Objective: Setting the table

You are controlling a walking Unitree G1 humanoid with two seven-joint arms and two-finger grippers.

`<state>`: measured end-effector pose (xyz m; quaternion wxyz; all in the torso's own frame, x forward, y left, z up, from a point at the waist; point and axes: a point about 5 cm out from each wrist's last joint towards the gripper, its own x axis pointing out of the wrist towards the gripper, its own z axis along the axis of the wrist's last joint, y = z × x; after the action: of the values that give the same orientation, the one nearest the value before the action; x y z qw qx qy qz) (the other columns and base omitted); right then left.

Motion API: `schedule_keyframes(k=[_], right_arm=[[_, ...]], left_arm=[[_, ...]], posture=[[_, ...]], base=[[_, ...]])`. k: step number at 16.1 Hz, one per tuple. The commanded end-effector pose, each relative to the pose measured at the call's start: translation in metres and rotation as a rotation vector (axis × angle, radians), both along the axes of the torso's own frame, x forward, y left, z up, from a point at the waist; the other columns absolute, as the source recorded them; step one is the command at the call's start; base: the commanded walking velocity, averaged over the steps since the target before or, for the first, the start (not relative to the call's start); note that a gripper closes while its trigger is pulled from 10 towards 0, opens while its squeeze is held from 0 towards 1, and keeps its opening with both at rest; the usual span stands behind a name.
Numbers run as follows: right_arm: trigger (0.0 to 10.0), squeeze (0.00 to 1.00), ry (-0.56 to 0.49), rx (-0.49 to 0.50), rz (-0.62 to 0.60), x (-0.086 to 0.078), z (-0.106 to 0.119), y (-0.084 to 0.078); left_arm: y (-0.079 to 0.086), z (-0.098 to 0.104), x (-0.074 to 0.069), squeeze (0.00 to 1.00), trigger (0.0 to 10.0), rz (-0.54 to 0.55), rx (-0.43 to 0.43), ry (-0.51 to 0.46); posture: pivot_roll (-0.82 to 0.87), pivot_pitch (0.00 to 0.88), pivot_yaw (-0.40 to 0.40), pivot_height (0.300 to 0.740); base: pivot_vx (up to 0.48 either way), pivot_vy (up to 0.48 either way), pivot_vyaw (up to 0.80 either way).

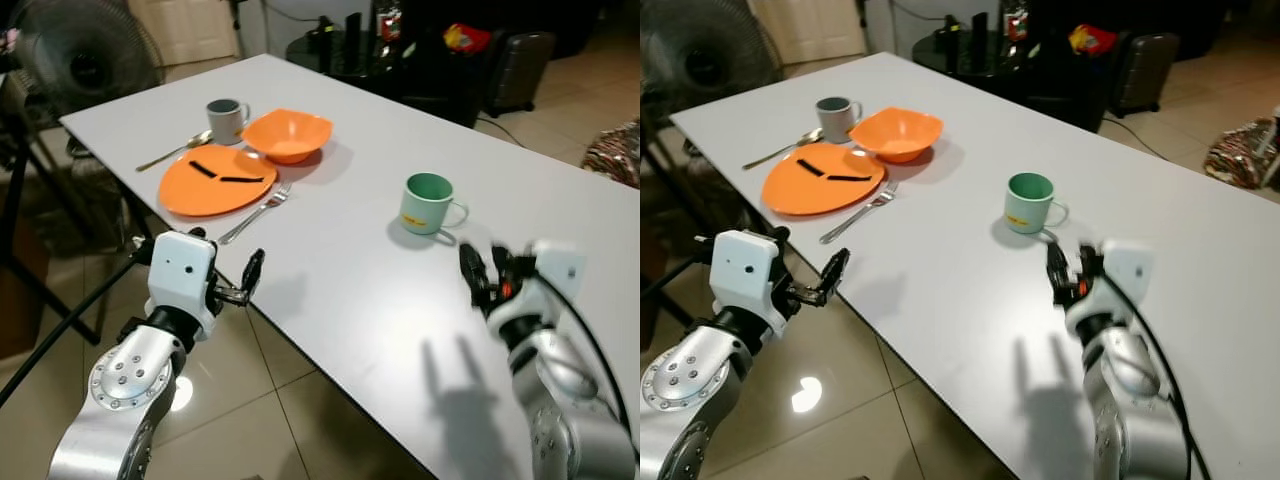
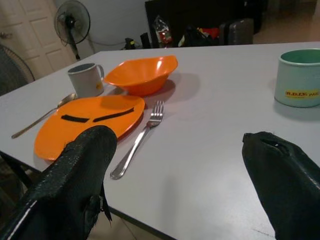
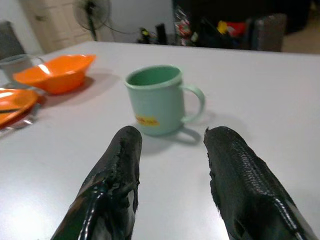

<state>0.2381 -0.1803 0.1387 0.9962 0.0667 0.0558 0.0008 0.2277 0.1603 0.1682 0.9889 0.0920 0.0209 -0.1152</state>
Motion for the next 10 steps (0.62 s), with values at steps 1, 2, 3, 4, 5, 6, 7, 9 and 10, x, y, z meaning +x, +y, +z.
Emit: schedule_keyframes(k=[1, 2, 3, 4, 5, 6, 7, 9, 10], right_arm=[[10.0, 0.00, -0.003, -0.014, 0.007, 0.000, 0.003, 0.005], [10.0, 0.00, -0.006, -0.031, 0.037, -0.001, 0.004, 0.012], [10.0, 0.00, -0.005, -0.036, 0.045, 0.000, 0.004, 0.015], [10.0, 0.00, 0.003, -0.038, 0.052, 0.000, 0.003, 0.018], [10.0, 0.00, 0.010, -0.059, 0.053, 0.001, 0.001, 0.019], [10.0, 0.00, 0.010, -0.059, 0.053, 0.001, 0.001, 0.019], [10.0, 0.00, 0.012, -0.063, 0.052, 0.001, 0.001, 0.020], [10.0, 0.00, 0.015, -0.057, 0.077, 0.002, 0.001, 0.025], [10.0, 0.00, 0.017, -0.057, 0.094, 0.002, 0.001, 0.027]], left_arm=[[0.001, 0.001, 0.001, 0.00, 10.0, 0.003, 0.007, -0.008], [0.001, -0.001, 0.001, 0.00, 10.0, 0.002, 0.006, -0.005], [0.001, -0.001, 0.001, 0.00, 10.0, 0.001, 0.007, -0.004], [0.001, -0.002, 0.002, 0.00, 10.0, 0.000, 0.010, -0.003], [0.001, -0.002, 0.002, 0.00, 10.0, 0.001, 0.012, -0.003], [0.001, -0.002, 0.002, 0.00, 10.0, 0.001, 0.012, -0.003], [0.002, -0.002, 0.003, 0.00, 10.0, 0.001, 0.013, -0.004], [0.004, -0.003, 0.003, 0.00, 10.0, 0.006, 0.017, -0.004], [0.004, -0.003, 0.003, 0.00, 10.0, 0.007, 0.016, -0.004]], posture=[[-0.10, 0.000, 0.058, 0.740], [-0.10, 0.000, 0.058, 0.740], [-0.10, 0.000, 0.058, 0.740], [-0.10, 0.000, 0.057, 0.740], [-0.10, 0.000, 0.056, 0.740], [-0.10, 0.000, 0.056, 0.740], [-0.10, 0.000, 0.056, 0.740], [-0.10, 0.000, 0.056, 0.740], [-0.10, 0.000, 0.056, 0.740]], base=[[0.000, 0.398, 0.00], [0.000, 0.405, 0.00], [0.000, 0.409, 0.00], [0.000, 0.416, 0.00], [0.000, 0.412, 0.00], [0.000, 0.412, 0.00], [0.000, 0.409, 0.00], [0.000, 0.409, 0.00], [0.000, 0.412, 0.00]])
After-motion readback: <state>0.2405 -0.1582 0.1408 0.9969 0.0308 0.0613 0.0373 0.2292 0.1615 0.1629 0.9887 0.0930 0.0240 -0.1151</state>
